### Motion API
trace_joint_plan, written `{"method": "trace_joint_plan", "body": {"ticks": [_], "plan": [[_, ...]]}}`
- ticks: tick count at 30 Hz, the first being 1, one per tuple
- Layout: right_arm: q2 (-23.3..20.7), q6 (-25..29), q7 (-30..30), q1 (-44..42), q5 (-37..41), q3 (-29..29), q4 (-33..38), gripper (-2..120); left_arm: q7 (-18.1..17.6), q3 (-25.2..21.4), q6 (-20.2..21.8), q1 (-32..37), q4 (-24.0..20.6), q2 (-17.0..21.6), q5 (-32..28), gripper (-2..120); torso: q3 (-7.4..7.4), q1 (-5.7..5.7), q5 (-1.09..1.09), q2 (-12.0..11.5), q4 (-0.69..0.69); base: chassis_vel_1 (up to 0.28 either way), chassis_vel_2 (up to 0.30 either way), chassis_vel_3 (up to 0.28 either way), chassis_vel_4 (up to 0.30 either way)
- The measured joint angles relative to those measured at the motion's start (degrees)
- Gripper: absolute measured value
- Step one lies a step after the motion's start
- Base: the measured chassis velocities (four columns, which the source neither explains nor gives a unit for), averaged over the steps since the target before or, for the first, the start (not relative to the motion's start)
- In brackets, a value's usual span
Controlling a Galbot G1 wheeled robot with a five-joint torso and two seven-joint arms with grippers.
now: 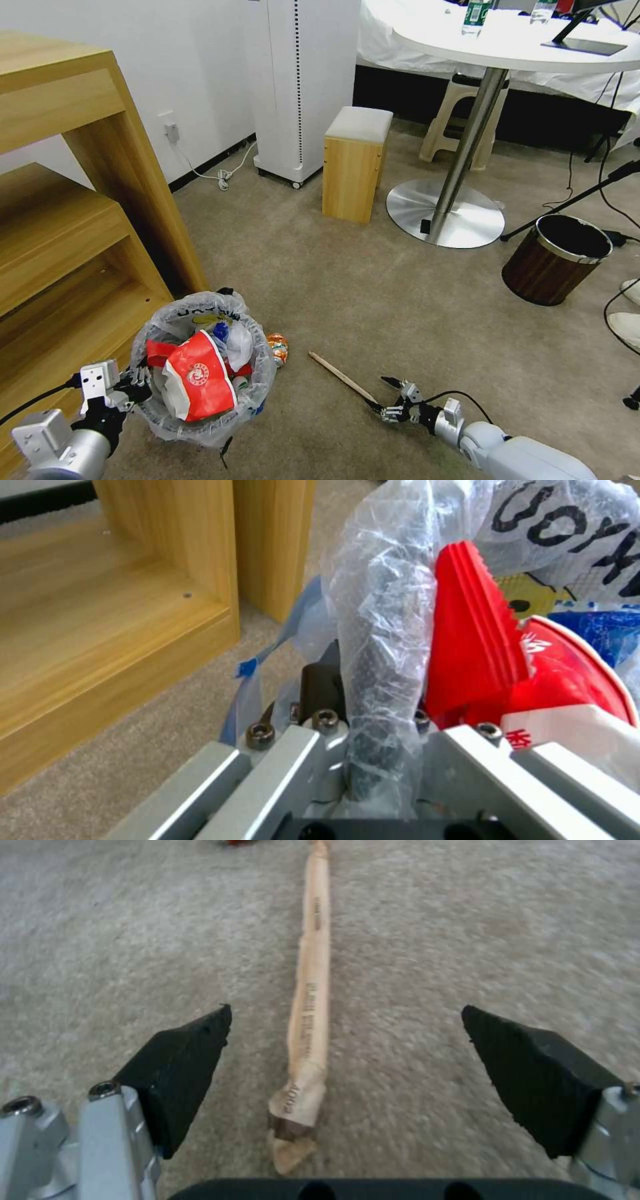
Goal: Pick up the trash bin and place the garbage on the floor into it.
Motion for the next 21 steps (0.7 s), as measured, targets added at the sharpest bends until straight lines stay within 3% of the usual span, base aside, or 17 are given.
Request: {"method": "trace_joint_plan", "body": {"ticks": [14, 21], "plan": [[2.72, 1.67, -0.29, 1.16, -6.03, -0.91, -3.46, 74, -0.65, 0.13, -0.84, -1.18, 0.45, 0.43, -0.55, 1, 0.00, 0.00, 0.00, 0.00, 0.00, 0.000, 0.000, 0.000, 0.000], [3.27, 2.26, -0.04, 1.08, -7.38, 0.25, -4.54, 54, -1.09, 0.24, -1.05, -1.46, 0.45, 0.50, -0.76, 1, 0.00, 0.00, 0.00, 0.00, 0.00, 0.000, 0.000, 0.000, 0.000]]}}
